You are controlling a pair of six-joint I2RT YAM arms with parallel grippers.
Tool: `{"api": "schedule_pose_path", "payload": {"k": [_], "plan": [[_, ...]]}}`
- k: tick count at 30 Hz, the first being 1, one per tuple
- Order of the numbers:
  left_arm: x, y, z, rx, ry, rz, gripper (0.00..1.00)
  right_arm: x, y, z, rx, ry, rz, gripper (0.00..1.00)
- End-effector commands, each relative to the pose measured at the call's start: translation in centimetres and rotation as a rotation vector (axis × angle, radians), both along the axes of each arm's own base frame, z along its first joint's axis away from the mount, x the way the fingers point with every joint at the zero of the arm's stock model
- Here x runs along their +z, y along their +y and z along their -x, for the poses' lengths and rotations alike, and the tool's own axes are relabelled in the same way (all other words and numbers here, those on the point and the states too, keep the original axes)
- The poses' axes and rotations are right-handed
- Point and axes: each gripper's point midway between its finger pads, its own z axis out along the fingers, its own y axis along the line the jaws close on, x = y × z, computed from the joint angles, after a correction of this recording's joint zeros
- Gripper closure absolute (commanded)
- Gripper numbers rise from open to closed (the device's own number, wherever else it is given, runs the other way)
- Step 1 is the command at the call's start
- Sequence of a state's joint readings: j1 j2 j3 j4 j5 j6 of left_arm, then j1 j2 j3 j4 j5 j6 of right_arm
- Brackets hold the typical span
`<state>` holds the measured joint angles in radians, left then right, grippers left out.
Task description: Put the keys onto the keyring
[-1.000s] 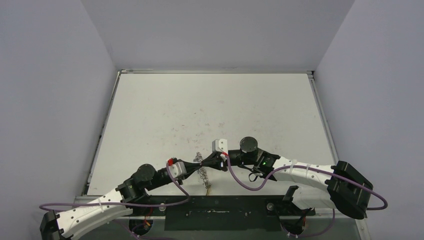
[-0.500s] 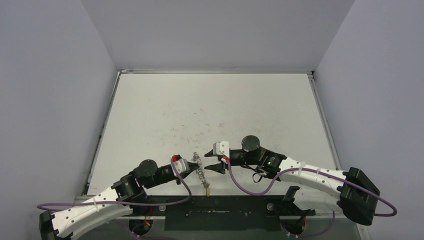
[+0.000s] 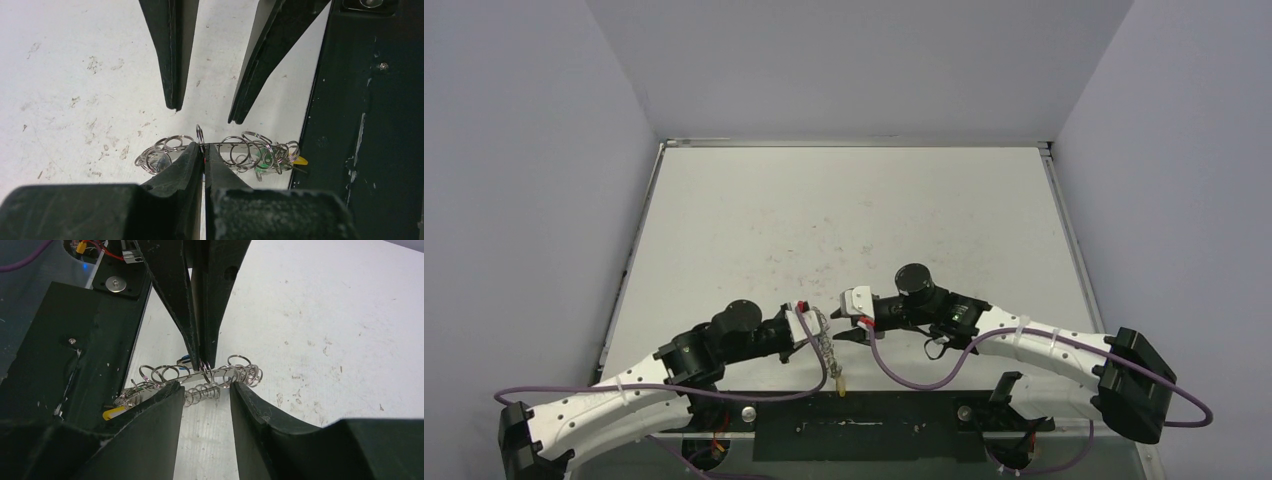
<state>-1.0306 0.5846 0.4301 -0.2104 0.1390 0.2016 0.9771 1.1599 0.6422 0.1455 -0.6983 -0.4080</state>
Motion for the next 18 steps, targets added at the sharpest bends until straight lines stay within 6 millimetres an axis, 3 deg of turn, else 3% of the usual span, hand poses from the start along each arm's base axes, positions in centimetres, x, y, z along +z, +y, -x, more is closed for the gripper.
{"api": "schedule_pose_path", "payload": {"k": [1,11,18], "plan": [[3.3,-1.3,-0.3,-0.048,-0.068,0.05,1.0,1.7,1.3,0.4,0.06,-0.017,-0.046,0.61],[3.3,-1.9,-0.2,-0.075,-0.071,0.047,1.0,1.7,2.2,0.1,0.051,-0.003,-0.072,0.65],[3.3,-2.0,-0.2,-0.076,-0.07,0.052,1.0,1.4,2.3,0.3,0.064,0.003,-0.062,0.94]]}}
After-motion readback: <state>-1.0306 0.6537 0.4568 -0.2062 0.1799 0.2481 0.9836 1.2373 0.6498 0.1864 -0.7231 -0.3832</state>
